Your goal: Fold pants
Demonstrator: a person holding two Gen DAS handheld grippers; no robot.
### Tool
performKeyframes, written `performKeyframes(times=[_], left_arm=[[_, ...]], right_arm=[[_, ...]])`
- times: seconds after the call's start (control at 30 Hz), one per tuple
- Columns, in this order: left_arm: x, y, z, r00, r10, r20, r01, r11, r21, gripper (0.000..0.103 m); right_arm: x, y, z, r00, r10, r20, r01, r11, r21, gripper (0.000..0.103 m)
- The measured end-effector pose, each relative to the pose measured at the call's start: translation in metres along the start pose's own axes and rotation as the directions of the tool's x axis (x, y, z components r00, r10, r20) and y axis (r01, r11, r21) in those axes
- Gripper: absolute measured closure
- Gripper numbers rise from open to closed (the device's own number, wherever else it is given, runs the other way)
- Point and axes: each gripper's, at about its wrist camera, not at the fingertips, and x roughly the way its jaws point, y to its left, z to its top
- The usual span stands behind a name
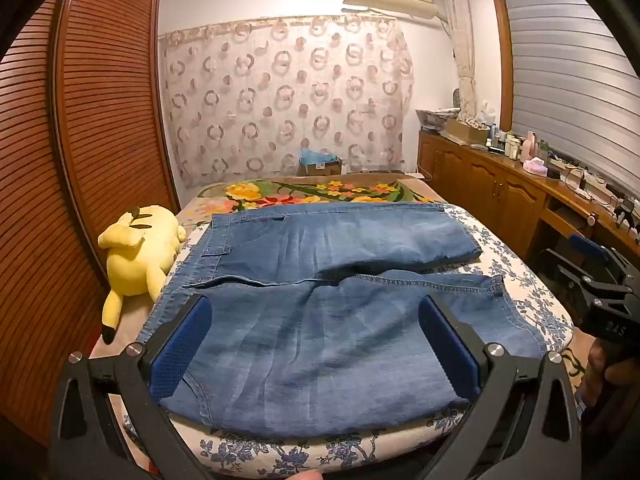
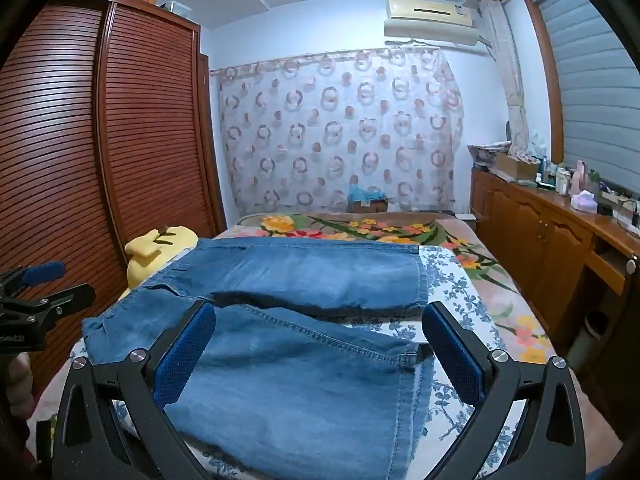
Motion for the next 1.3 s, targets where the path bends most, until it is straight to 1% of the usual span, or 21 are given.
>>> performKeyframes(times=[0.1,0.17,0.57,1.3], left_arm=[[0.0,-0.0001,0.0001,1.0,-0.002,-0.008,0.002,1.0,-0.003,0.0],[0.0002,0.0002,0.0001,1.0,-0.004,-0.011,0.004,1.0,-0.006,0.0],[0.0001,0.0002,0.0001,1.0,-0.003,-0.013,0.003,1.0,-0.009,0.0],[0.0003,0.0004,0.0001,1.0,-0.005,-0.013,0.005,1.0,-0.011,0.0]], right_arm=[[-0.0024,0.0003,-0.0007,1.0,-0.01,0.013,0.011,1.0,-0.012,0.0],[-0.0071,0.0087,-0.0016,1.0,-0.01,0.013,0.01,1.0,-0.016,0.0],[-0.0013,0.0032,-0.0001,1.0,0.002,-0.01,-0.003,1.0,-0.018,0.0],[-0.0008,0.0048,-0.0013,1.0,-0.003,-0.005,0.003,1.0,-0.014,0.0]])
